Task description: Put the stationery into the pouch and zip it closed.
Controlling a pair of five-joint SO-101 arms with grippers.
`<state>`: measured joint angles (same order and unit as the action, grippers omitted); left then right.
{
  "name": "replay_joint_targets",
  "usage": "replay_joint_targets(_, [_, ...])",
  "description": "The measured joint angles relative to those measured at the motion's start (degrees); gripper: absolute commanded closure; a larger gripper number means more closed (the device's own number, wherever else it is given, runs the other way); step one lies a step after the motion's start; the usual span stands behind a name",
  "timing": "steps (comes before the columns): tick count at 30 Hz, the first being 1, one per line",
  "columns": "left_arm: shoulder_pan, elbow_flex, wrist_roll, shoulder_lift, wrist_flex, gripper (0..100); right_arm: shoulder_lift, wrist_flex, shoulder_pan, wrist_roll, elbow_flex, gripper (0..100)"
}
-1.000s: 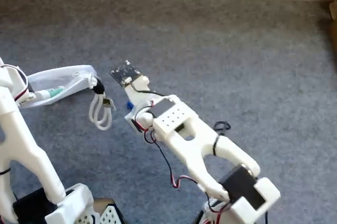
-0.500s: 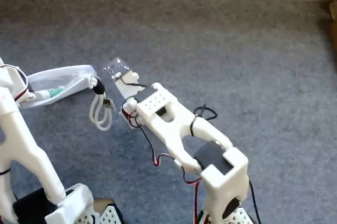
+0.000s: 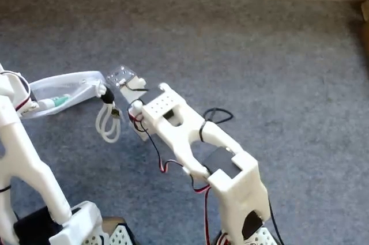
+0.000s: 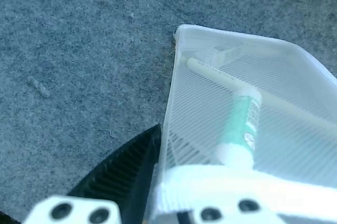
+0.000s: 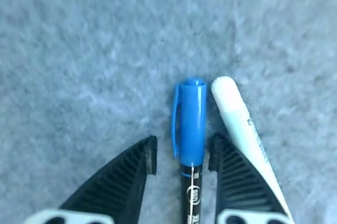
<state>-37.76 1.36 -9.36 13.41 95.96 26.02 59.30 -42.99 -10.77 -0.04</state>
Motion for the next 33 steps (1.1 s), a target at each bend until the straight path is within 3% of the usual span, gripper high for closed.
replay_joint_targets(4, [0.0,0.6,0.0,0.0,-0.4,99,0.4,1.6,0.0,0.0,-0.8,86.8])
replay_joint_targets(9, [0.0,0.6,0.0,0.0,-0.4,99,0.4,1.8,0.2,0.0,-0.8,99.6])
replay_joint_targets(15, [0.0,0.6,0.0,0.0,-0.4,99,0.4,2.3,0.6,0.0,-0.3,99.2])
replay_joint_targets(33, [0.0,0.6,0.0,0.0,-0.4,99,0.6,22.0,3.0,1.0,-5.0,99.2])
